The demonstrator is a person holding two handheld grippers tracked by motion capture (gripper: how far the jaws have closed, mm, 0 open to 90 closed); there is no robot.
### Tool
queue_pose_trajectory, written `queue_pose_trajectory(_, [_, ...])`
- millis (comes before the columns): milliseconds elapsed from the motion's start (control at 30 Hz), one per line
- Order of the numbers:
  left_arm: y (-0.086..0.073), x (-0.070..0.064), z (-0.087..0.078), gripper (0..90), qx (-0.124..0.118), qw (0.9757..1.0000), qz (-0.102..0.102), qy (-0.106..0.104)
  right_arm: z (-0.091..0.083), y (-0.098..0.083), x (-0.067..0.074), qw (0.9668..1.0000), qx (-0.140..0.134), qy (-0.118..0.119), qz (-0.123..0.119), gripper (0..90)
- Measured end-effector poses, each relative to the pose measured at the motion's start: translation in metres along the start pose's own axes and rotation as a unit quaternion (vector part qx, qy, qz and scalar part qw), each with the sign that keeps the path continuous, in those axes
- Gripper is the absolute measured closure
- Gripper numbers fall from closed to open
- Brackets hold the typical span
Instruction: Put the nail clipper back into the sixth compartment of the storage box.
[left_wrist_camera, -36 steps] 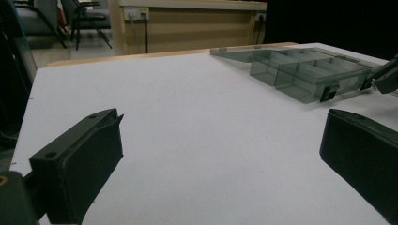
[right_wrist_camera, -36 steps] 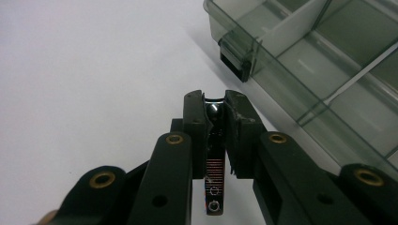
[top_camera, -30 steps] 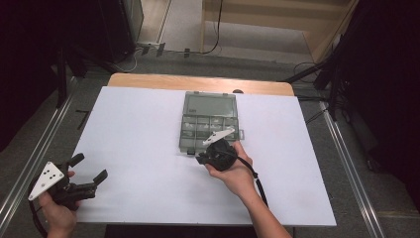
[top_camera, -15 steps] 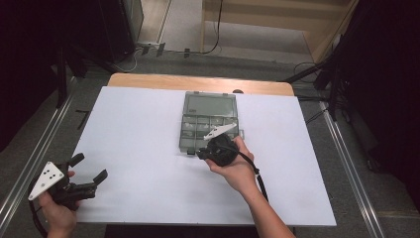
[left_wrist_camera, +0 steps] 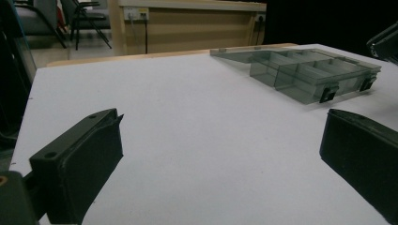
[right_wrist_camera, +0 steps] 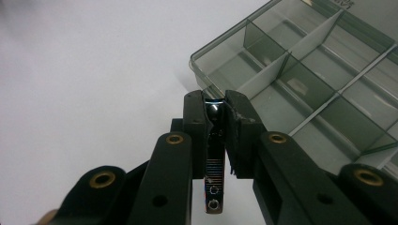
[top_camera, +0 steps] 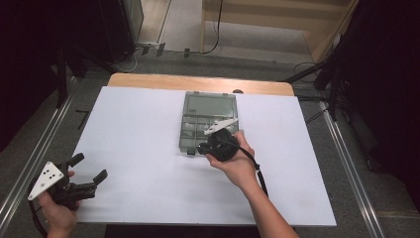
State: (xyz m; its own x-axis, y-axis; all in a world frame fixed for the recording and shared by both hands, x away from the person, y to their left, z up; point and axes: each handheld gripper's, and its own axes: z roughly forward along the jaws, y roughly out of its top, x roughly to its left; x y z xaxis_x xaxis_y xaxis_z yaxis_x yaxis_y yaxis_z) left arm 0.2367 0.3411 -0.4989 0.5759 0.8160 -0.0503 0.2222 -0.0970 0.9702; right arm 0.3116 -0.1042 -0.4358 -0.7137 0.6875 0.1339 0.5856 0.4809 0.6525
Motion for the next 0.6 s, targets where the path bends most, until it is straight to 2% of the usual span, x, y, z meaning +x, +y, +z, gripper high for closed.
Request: queue_pose_trajectory(600, [0.0, 0.0, 0.0, 0.0, 0.001, 1.0, 0.001, 0.0, -0.005, 0.012, -0.007, 0.9999, -0.012, -0.001, 0.011, 81.4])
